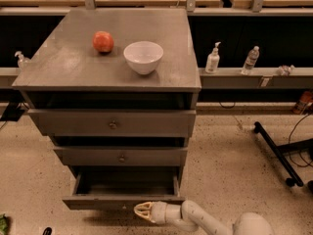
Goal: Close bottom drawer
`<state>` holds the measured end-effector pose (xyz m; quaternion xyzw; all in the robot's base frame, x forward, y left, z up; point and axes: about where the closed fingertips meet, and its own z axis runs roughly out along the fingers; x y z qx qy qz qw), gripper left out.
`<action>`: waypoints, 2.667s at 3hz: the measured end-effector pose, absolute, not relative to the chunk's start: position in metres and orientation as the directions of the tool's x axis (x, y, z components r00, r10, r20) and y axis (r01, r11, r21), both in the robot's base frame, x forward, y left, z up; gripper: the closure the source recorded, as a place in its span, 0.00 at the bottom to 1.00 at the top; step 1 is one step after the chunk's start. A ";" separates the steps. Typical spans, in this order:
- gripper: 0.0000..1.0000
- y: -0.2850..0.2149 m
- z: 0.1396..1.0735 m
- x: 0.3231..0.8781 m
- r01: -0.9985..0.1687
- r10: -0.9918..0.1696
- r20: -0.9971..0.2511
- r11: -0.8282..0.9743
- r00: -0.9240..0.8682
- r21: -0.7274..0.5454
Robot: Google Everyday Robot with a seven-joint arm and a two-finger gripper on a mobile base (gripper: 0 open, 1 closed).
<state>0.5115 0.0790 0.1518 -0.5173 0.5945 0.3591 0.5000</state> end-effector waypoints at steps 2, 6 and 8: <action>1.00 0.094 0.165 0.544 -0.972 -0.189 -0.974 0.170 0.129 -0.162; 1.00 0.098 0.198 0.596 -0.949 -0.163 -0.955 0.155 0.249 -0.274; 1.00 0.101 0.218 0.637 -0.927 -0.143 -0.934 0.143 0.328 -0.347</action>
Offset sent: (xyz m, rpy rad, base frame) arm 0.1729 0.0424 0.0803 0.2257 -0.3858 0.1608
